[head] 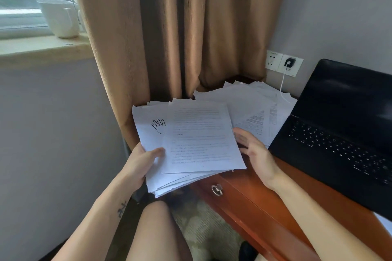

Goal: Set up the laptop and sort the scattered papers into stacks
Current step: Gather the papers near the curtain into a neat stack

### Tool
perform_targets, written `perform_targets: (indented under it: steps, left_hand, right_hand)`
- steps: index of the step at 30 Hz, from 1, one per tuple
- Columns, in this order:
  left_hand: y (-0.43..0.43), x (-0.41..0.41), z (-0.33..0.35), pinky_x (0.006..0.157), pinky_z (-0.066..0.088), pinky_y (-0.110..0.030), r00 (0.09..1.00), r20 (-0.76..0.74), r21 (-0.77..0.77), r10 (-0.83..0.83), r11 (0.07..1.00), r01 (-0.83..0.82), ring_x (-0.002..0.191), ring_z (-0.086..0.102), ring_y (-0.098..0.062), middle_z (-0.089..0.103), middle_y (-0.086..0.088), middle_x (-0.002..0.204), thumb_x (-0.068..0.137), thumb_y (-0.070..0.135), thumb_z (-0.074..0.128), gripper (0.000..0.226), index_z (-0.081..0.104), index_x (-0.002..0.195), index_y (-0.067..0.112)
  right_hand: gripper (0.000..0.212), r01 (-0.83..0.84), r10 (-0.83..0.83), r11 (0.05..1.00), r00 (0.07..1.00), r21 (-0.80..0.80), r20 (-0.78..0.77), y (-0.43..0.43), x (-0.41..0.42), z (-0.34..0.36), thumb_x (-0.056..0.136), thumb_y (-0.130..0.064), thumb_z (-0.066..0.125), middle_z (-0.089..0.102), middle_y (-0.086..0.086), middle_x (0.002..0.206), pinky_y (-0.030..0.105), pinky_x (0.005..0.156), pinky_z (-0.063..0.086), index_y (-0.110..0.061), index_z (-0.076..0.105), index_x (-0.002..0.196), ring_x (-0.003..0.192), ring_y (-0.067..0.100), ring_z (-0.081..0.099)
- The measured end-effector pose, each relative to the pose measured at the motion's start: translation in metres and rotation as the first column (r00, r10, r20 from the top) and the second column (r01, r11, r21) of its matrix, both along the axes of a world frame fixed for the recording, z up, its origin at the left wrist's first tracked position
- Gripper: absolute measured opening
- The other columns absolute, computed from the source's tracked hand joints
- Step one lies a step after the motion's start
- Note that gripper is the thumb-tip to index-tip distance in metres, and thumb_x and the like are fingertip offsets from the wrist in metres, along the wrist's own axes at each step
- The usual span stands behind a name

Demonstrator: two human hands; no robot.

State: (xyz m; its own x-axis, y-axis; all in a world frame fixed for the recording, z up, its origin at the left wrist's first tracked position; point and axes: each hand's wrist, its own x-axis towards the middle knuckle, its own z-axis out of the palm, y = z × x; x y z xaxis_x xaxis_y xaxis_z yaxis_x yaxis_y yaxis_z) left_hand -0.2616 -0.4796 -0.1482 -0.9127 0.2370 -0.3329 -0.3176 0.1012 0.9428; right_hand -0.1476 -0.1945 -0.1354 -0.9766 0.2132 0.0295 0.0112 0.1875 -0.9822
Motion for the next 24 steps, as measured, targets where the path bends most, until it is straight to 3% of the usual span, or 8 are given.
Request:
perform_targets:
  steps: [3, 5, 8, 12, 15, 17, 19, 24]
  left_hand:
    - [0.000, 0.002, 0.000, 0.098, 0.057, -0.055, 1.000, 0.001, -0.003, 0.010, 1.000, -0.010, 0.101, 0.075, -0.031, 0.077, -0.003, 0.115, 0.099, 0.007, 0.066, 0.026, 0.061, 0.120, 0.020]
    - [0.000, 0.002, 0.000, 0.098, 0.057, -0.055, 1.000, 0.015, 0.008, 0.016, 1.000, -0.017, 0.101, 0.075, -0.032, 0.076, -0.004, 0.117, 0.098, 0.008, 0.067, 0.027, 0.061, 0.123, 0.019]
    - [-0.001, 0.002, 0.001, 0.100, 0.056, -0.054, 0.999, 0.033, 0.048, 0.029, 0.998, -0.030, 0.102, 0.075, -0.032, 0.077, -0.005, 0.115, 0.101, 0.016, 0.063, 0.024, 0.063, 0.125, 0.019]
    - [-0.002, 0.002, 0.001, 0.107, 0.050, -0.057, 0.993, 0.097, 0.151, 0.060, 0.986, -0.074, 0.110, 0.072, -0.034, 0.078, -0.005, 0.115, 0.103, 0.039, 0.058, 0.030, 0.065, 0.127, 0.023]
    - [-0.002, 0.002, 0.000, 0.108, 0.048, -0.060, 0.992, 0.109, 0.160, 0.058, 0.984, -0.075, 0.112, 0.071, -0.036, 0.077, -0.006, 0.118, 0.101, 0.043, 0.061, 0.034, 0.063, 0.129, 0.026]
    - [-0.001, 0.002, -0.001, 0.106, 0.049, -0.061, 0.994, 0.098, 0.141, 0.042, 0.988, -0.056, 0.110, 0.072, -0.037, 0.076, -0.009, 0.118, 0.101, 0.030, 0.063, 0.029, 0.062, 0.129, 0.022]
    - [-0.001, 0.002, -0.002, 0.105, 0.050, -0.063, 0.994, 0.098, 0.121, 0.042, 0.991, -0.054, 0.109, 0.071, -0.037, 0.075, -0.011, 0.120, 0.100, 0.014, 0.063, 0.027, 0.060, 0.127, 0.017]
    - [-0.001, 0.002, -0.004, 0.105, 0.050, -0.063, 0.994, 0.093, 0.116, 0.064, 0.990, -0.074, 0.110, 0.071, -0.038, 0.075, -0.011, 0.118, 0.099, 0.003, 0.060, 0.027, 0.060, 0.124, 0.013]
  right_hand:
    - [0.019, 0.174, -0.175, 0.985, 0.977, 0.016, 0.123, -0.012, -0.023, 0.008, 0.102, -0.028, 0.053, 0.061, -0.012, 0.116, 0.017, 0.075, 0.045, -0.026, 0.050, 0.120, 0.105, 0.004, 0.060]
    - [0.031, 0.255, -0.258, 0.966, 0.957, 0.039, 0.137, -0.013, -0.039, 0.004, 0.100, -0.018, 0.060, 0.059, -0.011, 0.111, 0.017, 0.070, 0.047, -0.025, 0.046, 0.127, 0.095, 0.002, 0.059]
    - [0.038, 0.304, -0.320, 0.938, 0.944, 0.167, 0.084, -0.010, -0.051, -0.001, 0.099, -0.003, 0.053, 0.066, -0.007, 0.114, 0.021, 0.078, 0.051, -0.018, 0.056, 0.134, 0.095, 0.003, 0.061]
    - [0.033, 0.185, -0.200, 0.936, 0.979, 0.300, 0.022, -0.010, -0.051, 0.004, 0.103, -0.006, 0.046, 0.068, -0.015, 0.105, 0.010, 0.069, 0.043, -0.025, 0.067, 0.121, 0.097, 0.002, 0.063]
    - [0.029, 0.020, -0.045, 0.933, 0.997, 0.360, 0.061, -0.015, -0.059, 0.007, 0.105, -0.012, 0.046, 0.069, -0.015, 0.105, 0.007, 0.068, 0.043, -0.029, 0.066, 0.117, 0.093, -0.001, 0.064]
    - [0.027, -0.035, 0.012, 0.883, 0.999, 0.468, 0.053, -0.022, -0.068, 0.006, 0.106, -0.018, 0.046, 0.066, -0.010, 0.106, 0.008, 0.072, 0.042, -0.027, 0.066, 0.121, 0.094, -0.002, 0.061]
    - [0.030, -0.048, 0.031, 0.791, 0.999, 0.610, 0.038, -0.026, -0.074, 0.001, 0.107, -0.028, 0.043, 0.058, -0.004, 0.108, 0.019, 0.084, 0.041, -0.024, 0.065, 0.128, 0.102, 0.009, 0.053]
    - [0.043, 0.098, -0.153, 0.693, 0.988, 0.714, 0.013, 0.004, -0.087, -0.004, 0.102, -0.039, 0.050, 0.046, -0.002, 0.127, 0.036, 0.110, 0.034, -0.026, 0.051, 0.144, 0.129, 0.020, 0.035]
